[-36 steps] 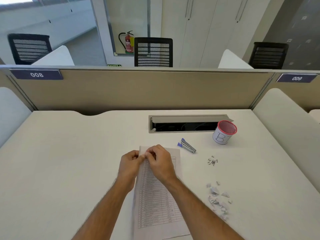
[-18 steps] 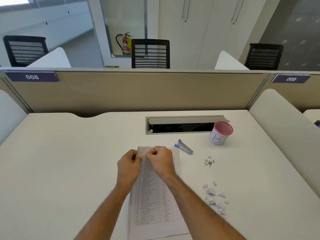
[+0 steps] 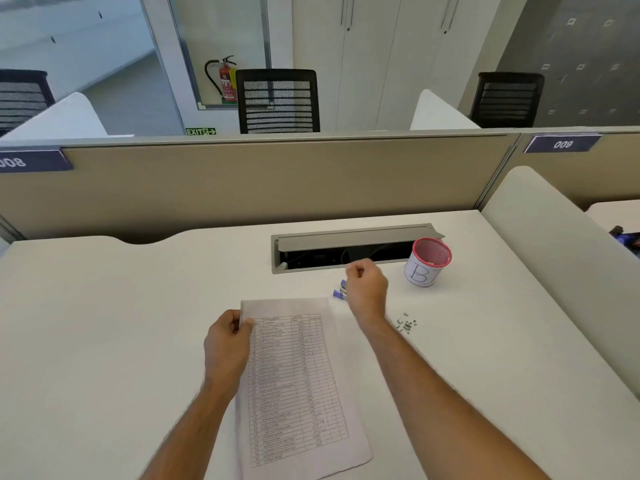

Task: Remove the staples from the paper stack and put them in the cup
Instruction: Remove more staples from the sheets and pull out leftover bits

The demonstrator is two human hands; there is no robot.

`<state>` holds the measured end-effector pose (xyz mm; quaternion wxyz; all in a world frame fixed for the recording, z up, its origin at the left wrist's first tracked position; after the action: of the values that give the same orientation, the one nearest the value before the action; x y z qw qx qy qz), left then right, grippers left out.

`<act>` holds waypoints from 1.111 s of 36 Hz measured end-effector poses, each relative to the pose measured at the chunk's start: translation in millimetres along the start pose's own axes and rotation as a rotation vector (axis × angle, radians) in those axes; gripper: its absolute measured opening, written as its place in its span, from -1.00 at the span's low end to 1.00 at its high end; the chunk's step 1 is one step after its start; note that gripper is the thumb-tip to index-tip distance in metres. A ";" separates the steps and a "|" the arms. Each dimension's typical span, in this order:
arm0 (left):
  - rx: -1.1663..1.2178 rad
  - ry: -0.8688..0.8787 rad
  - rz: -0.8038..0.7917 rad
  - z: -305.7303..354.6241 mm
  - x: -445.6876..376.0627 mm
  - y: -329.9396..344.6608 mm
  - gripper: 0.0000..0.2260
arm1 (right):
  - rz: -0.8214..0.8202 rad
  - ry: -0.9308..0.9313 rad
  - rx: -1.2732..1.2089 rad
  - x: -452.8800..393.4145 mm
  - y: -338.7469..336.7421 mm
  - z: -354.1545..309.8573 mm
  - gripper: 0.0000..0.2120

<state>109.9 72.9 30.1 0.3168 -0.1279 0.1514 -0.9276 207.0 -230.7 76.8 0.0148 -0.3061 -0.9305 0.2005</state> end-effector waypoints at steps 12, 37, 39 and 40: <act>-0.036 -0.025 0.023 -8.9 -16.7 5.5 -0.90 | 0.307 0.041 0.262 -112.8 -67.8 38.0 -0.78; -0.003 -0.027 0.018 1.3 -18.0 8.7 -0.88 | 0.344 -0.033 0.684 -151.8 -118.1 57.3 -0.75; -0.001 -0.023 0.017 3.4 -17.2 6.4 -0.88 | 0.355 -0.056 0.673 -146.0 -117.4 53.0 -0.75; 0.004 -0.025 0.017 3.9 -17.0 5.8 -0.88 | 0.361 -0.063 0.662 -142.6 -116.1 50.9 -0.74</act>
<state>127.4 78.4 29.2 0.3269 -0.1376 0.1469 -0.9234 249.7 -416.3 87.9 0.0488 -0.4373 -0.7465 0.4991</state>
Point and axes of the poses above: each hand's wrist, its own x-axis away from the middle knuckle, its own y-axis out of the palm, z = x × y, the point moved 10 cm from there along -x, towards the middle knuckle, and after that the axes turned 13 degrees about z, right-handed, at the moved point
